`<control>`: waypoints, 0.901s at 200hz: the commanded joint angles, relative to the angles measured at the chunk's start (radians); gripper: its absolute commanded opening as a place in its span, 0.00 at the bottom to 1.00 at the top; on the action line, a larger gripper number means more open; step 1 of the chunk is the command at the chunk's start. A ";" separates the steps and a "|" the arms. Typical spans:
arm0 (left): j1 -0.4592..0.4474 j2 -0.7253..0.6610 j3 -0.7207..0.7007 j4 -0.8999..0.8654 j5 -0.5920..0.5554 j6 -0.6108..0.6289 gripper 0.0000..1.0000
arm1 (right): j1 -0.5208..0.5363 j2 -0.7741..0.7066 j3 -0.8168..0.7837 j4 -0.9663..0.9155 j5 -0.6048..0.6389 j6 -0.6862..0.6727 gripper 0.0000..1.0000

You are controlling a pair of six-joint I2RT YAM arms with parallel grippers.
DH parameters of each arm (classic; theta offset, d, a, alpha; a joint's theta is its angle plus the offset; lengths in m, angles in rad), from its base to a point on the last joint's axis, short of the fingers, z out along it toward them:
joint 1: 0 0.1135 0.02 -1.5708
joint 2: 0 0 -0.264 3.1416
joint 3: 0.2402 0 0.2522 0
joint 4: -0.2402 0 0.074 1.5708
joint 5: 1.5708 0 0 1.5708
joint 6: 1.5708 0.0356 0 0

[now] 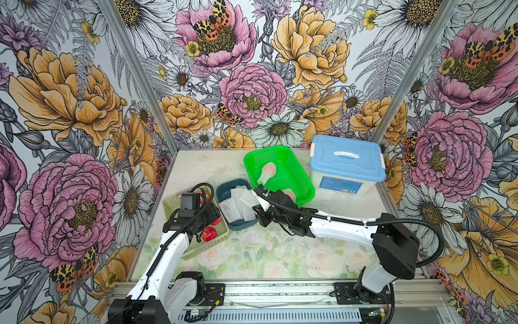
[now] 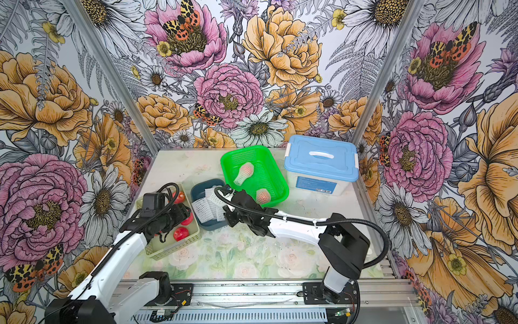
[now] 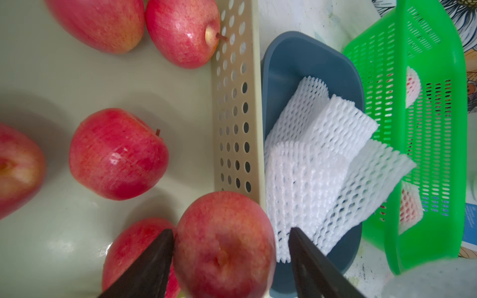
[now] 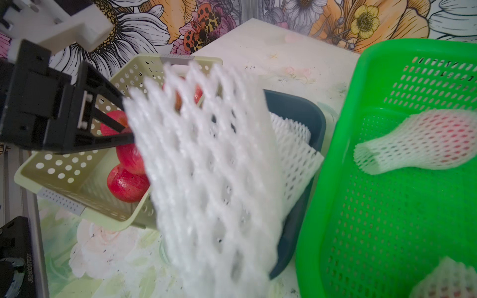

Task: Remove foam nets from apples
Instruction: Place the apple in the basket.

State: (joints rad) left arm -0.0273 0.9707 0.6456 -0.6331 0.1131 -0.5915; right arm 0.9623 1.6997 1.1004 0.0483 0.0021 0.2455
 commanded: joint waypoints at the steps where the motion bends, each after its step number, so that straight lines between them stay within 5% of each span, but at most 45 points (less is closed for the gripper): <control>1: 0.033 -0.019 0.034 0.001 0.022 0.013 0.80 | -0.003 0.081 0.084 -0.068 -0.041 0.013 0.00; 54: 0.084 -0.043 0.061 0.038 0.141 0.044 0.90 | -0.007 0.172 0.187 -0.073 -0.080 0.057 0.03; 67: 0.086 -0.027 0.070 0.059 0.204 0.054 0.91 | -0.007 0.181 0.199 -0.075 -0.091 0.067 0.13; 88: 0.084 0.008 0.078 0.084 0.294 0.059 0.95 | -0.007 0.181 0.200 -0.076 -0.103 0.077 0.49; 106: 0.080 0.015 0.073 0.111 0.342 0.054 0.97 | -0.007 0.168 0.189 -0.074 -0.098 0.076 0.65; 180: -0.024 0.006 0.061 0.218 0.389 0.025 0.91 | -0.009 0.144 0.177 -0.074 -0.095 0.066 0.69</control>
State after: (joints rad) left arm -0.0147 0.9600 0.6998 -0.4675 0.4747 -0.5671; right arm 0.9604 1.8740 1.2724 -0.0261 -0.0841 0.3141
